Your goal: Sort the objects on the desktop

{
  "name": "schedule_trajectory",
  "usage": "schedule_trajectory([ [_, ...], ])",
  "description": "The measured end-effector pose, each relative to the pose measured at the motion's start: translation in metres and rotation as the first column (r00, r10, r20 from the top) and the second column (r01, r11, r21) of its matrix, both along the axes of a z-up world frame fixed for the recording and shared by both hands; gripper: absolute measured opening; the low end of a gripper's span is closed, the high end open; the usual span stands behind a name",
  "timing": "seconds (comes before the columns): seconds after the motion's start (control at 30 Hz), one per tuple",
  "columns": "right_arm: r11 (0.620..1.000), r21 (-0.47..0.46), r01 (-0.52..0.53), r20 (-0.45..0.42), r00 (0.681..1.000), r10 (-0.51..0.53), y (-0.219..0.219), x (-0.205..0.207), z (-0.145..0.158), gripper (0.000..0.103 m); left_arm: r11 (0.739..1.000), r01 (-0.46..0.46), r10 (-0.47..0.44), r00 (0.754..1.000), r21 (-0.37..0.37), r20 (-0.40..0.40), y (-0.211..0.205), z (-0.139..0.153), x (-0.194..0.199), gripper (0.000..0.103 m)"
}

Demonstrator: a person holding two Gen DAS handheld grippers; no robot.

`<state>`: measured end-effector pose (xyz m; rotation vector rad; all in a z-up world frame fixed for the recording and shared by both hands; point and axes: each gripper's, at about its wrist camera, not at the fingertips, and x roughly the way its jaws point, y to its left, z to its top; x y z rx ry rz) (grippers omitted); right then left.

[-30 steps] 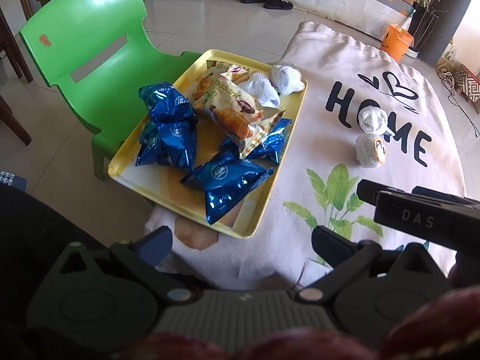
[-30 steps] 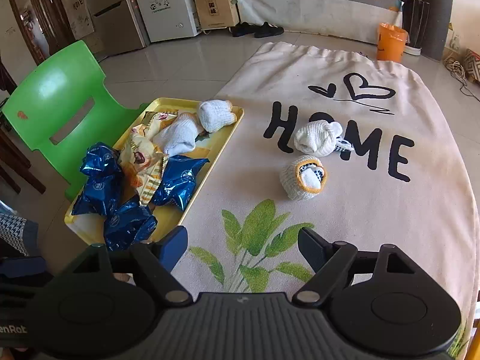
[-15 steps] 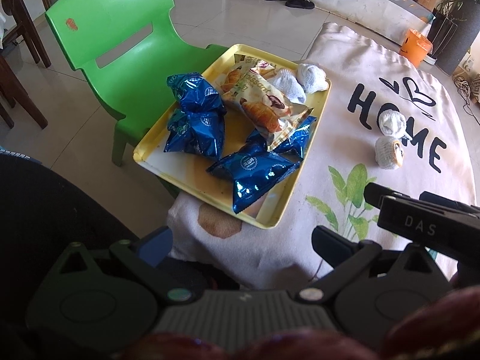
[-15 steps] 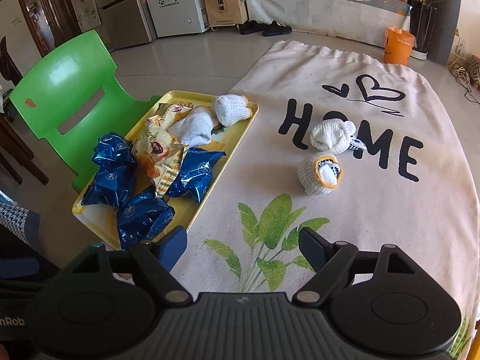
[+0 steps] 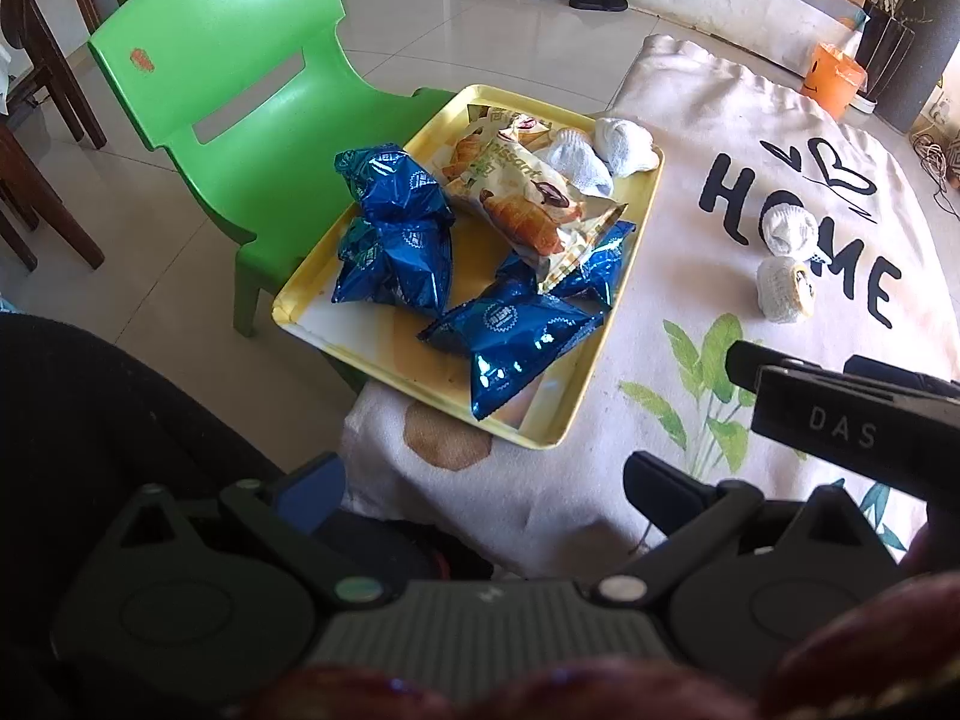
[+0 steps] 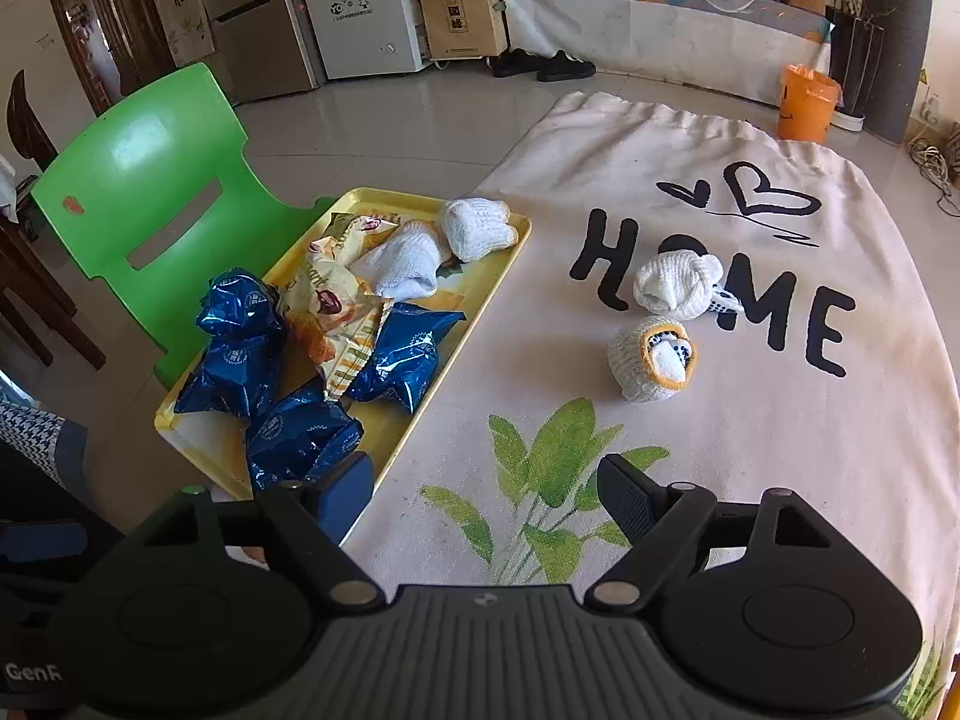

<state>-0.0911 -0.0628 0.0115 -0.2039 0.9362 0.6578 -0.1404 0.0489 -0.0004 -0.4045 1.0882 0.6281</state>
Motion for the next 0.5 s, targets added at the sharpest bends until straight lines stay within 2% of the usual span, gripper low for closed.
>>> schedule_trajectory([
  [0.5, 1.0, 0.011, -0.012, 0.021, 1.0, 0.012, -0.003, 0.0, 0.004, 0.083, 0.999, 0.034, -0.033, 0.999, 0.032, -0.024, -0.012, 0.002, 0.004, 0.103],
])
